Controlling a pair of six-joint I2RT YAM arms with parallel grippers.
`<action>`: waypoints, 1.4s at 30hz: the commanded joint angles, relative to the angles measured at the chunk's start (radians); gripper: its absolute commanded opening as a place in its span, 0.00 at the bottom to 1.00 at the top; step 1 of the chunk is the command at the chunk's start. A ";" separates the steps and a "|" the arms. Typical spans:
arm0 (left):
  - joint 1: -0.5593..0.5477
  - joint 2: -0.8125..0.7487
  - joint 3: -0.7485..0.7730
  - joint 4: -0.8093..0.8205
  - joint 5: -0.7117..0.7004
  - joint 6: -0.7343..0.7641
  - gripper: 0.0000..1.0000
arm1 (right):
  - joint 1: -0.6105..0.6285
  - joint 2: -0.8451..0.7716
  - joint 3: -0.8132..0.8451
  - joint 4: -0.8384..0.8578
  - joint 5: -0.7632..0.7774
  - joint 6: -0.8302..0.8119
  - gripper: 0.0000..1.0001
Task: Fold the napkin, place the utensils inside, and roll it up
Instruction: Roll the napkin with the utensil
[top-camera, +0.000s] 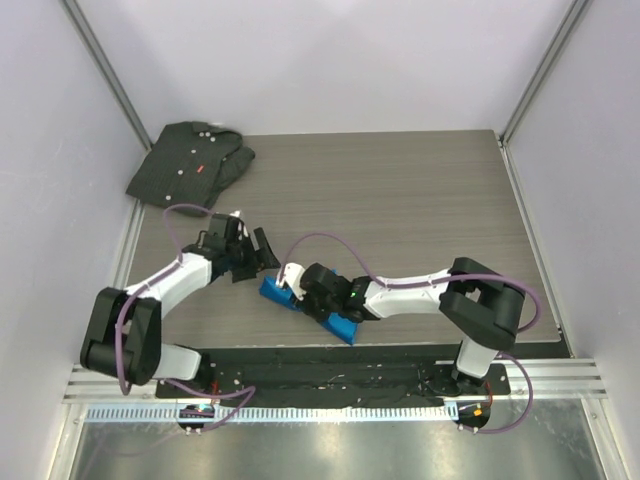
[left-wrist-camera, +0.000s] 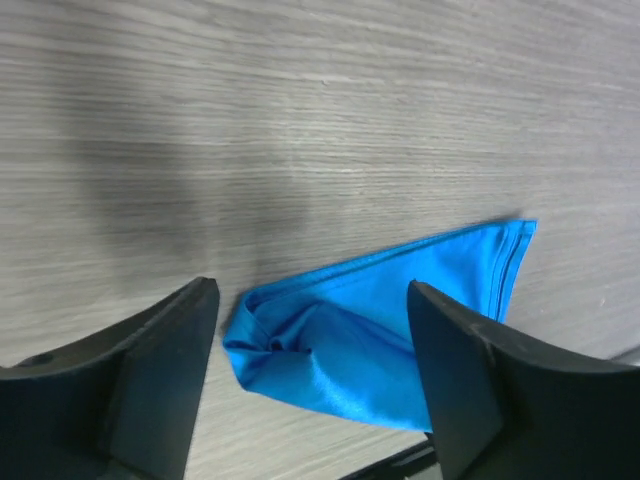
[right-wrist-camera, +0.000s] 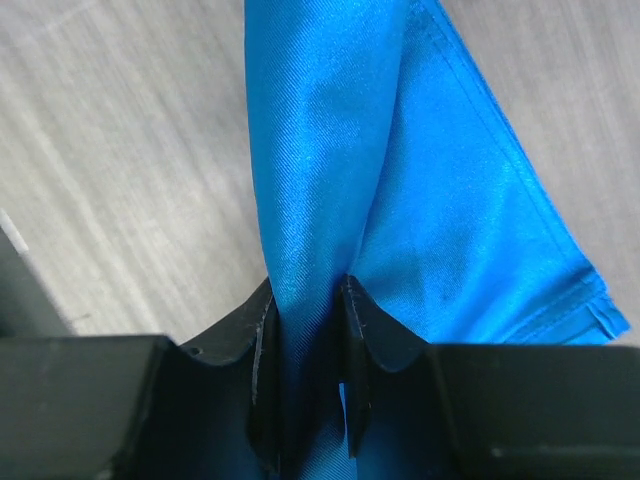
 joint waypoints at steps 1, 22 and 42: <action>0.004 -0.093 0.018 -0.083 -0.120 -0.004 0.83 | -0.019 -0.032 -0.083 0.031 -0.173 0.079 0.24; 0.005 -0.266 -0.221 0.212 0.083 -0.047 0.72 | -0.329 0.101 -0.094 0.074 -0.789 0.221 0.20; 0.002 -0.107 -0.284 0.370 0.163 -0.092 0.17 | -0.401 0.114 0.005 -0.075 -0.770 0.205 0.36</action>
